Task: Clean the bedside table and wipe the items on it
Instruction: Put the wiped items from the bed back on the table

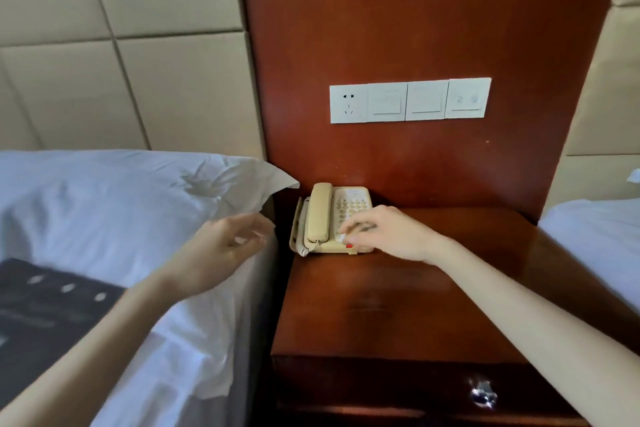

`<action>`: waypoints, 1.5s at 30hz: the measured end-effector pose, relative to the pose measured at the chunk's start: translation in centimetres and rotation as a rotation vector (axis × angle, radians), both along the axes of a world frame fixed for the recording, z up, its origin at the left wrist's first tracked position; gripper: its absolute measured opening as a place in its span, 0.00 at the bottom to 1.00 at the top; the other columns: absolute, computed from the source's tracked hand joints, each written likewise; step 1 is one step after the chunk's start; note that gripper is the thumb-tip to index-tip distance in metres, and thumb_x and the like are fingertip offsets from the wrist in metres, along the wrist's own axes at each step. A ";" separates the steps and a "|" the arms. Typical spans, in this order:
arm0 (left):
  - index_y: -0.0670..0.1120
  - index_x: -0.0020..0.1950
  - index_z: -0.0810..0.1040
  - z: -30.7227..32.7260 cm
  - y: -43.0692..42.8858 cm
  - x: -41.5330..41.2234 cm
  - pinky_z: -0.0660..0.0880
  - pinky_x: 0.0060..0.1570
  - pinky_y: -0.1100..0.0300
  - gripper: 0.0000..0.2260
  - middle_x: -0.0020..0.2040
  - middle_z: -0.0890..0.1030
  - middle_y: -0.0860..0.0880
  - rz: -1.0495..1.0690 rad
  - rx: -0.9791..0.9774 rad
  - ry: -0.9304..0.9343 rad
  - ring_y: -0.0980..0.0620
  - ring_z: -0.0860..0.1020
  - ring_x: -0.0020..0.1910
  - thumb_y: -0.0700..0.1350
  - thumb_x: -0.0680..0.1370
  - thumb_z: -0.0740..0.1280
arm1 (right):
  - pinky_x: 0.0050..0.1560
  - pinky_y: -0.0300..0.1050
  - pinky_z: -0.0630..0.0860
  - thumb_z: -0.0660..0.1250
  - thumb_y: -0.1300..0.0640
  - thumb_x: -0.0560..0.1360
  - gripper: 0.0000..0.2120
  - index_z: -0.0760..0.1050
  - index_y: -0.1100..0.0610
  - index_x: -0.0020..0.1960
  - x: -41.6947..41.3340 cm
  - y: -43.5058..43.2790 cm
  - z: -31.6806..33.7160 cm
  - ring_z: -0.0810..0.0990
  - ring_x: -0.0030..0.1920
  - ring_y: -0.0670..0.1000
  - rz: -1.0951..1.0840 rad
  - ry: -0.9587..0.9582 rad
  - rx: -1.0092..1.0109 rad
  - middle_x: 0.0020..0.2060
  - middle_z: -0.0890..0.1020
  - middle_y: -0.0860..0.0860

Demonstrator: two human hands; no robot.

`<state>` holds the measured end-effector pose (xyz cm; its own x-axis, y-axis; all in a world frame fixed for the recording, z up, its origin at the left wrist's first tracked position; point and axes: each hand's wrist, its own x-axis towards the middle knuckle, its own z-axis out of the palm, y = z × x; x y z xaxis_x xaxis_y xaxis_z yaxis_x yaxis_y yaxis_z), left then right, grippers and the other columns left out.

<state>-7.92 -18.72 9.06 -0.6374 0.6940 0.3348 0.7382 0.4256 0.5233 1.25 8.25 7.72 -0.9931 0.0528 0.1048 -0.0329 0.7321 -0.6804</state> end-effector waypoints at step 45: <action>0.55 0.56 0.68 6.4 -16.3 -2.4 0.75 0.44 0.52 0.11 0.40 0.76 0.61 0.703 0.334 0.272 0.54 0.78 0.41 0.41 0.79 0.64 | 0.29 0.41 0.75 0.69 0.64 0.70 0.07 0.72 0.55 0.40 -8.4 -22.1 -3.2 0.80 0.29 0.50 0.151 0.276 -0.949 0.31 0.79 0.50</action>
